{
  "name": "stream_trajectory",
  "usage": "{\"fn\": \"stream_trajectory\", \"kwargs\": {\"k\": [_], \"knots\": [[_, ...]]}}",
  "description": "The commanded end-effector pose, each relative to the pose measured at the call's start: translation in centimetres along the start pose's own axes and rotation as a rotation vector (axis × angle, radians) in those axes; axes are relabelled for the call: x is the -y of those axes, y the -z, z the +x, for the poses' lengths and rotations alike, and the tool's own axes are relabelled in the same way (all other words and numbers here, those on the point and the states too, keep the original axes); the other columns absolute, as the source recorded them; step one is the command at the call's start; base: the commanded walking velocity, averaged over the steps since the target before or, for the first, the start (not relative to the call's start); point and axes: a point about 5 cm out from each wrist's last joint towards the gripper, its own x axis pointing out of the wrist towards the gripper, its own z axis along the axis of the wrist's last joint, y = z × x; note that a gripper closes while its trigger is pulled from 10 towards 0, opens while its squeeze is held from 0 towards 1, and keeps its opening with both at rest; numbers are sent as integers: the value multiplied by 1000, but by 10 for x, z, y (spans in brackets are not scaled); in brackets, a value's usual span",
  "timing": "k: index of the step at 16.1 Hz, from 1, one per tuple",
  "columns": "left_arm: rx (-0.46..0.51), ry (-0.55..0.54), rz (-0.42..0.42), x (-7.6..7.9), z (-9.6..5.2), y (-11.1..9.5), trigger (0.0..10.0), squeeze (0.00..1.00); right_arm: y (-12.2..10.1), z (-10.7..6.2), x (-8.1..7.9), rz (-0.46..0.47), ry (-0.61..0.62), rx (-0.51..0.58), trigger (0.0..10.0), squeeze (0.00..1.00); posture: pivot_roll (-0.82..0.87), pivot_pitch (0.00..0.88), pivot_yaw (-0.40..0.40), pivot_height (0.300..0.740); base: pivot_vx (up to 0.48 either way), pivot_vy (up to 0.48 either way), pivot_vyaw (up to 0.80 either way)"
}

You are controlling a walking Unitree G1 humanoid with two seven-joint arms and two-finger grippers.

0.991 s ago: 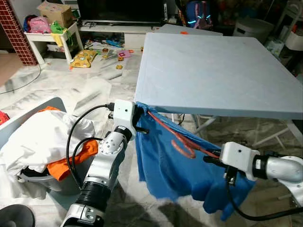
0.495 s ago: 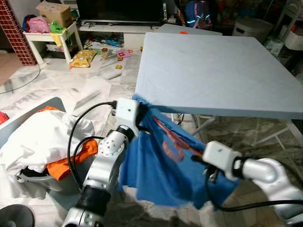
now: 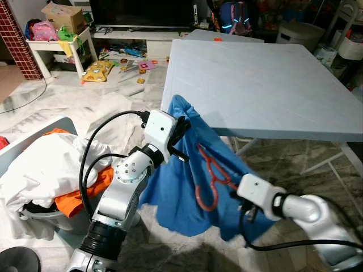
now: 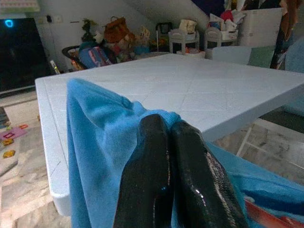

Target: Hang hanger

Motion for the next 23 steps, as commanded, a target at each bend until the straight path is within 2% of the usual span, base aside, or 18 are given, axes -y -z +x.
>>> {"fn": "stream_trajectory", "kwargs": {"k": [1, 5, 6, 7, 9, 14, 16, 23], "knots": [[22, 47, 15, 14, 2, 0, 0, 0, -5, 4, 6, 13, 43, 7, 10000, 0, -175, 0, -38, 740, 0, 0, 0], [-60, 9, 5, 10, -7, 20, 0, 0, -13, 0, 23, 59, 145, 65, 10000, 0, -178, 0, -42, 740, 0, 0, 0], [-91, -24, 6, 6, -10, 29, 0, 0, -20, -3, 33, 113, 198, 117, 10000, 0, -181, 0, -41, 740, 0, 0, 0], [-100, -28, 6, 5, -11, 32, 0, 0, -27, -5, 39, 163, 213, 168, 10000, 0, -182, 0, -42, 740, 0, 0, 0], [-118, -20, 13, 6, -12, 37, 0, 0, -35, -7, 41, 175, 195, 218, 10000, 0, -184, 0, -42, 740, 0, 0, 0], [-119, -17, 28, 8, -12, 39, 0, 0, -33, -10, 48, 158, 225, 202, 10000, 0, -184, 0, -42, 740, 0, 0, 0], [-105, -22, 38, 8, -12, 38, 0, 0, -31, -10, 50, 93, 238, 169, 10000, 0, -186, 0, -41, 740, 0, 0, 0], [-94, -25, 40, 10, -9, 37, 0, 0, -27, -8, 46, 131, 236, 153, 10000, 0, -188, 0, -41, 740, 0, 0, 0]]}}
